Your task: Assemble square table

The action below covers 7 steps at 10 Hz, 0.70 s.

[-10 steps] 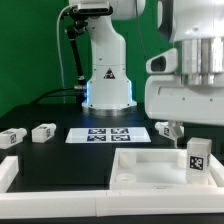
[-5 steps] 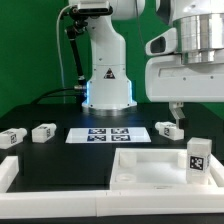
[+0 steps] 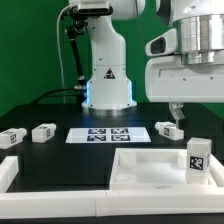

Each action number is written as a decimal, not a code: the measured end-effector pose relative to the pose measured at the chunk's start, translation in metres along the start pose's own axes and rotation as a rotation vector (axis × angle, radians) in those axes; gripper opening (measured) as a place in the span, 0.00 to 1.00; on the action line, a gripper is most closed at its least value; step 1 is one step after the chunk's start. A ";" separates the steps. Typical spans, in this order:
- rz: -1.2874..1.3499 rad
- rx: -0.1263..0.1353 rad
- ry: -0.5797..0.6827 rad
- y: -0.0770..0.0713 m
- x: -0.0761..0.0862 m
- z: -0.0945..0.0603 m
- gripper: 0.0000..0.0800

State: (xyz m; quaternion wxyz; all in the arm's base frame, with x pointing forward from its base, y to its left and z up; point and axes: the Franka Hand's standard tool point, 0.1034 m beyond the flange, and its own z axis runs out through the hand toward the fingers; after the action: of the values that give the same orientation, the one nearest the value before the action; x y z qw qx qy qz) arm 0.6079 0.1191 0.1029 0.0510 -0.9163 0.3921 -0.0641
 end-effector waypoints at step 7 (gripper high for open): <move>-0.062 0.005 -0.055 0.017 -0.075 -0.005 0.81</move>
Offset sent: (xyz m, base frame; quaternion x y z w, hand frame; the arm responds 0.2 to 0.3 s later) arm -0.0558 0.0335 0.0136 -0.0009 -0.0453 -0.0063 0.9990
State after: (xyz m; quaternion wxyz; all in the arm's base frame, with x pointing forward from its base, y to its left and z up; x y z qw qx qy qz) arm 0.5440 0.1620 0.0995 0.0619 -0.9292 0.3618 -0.0416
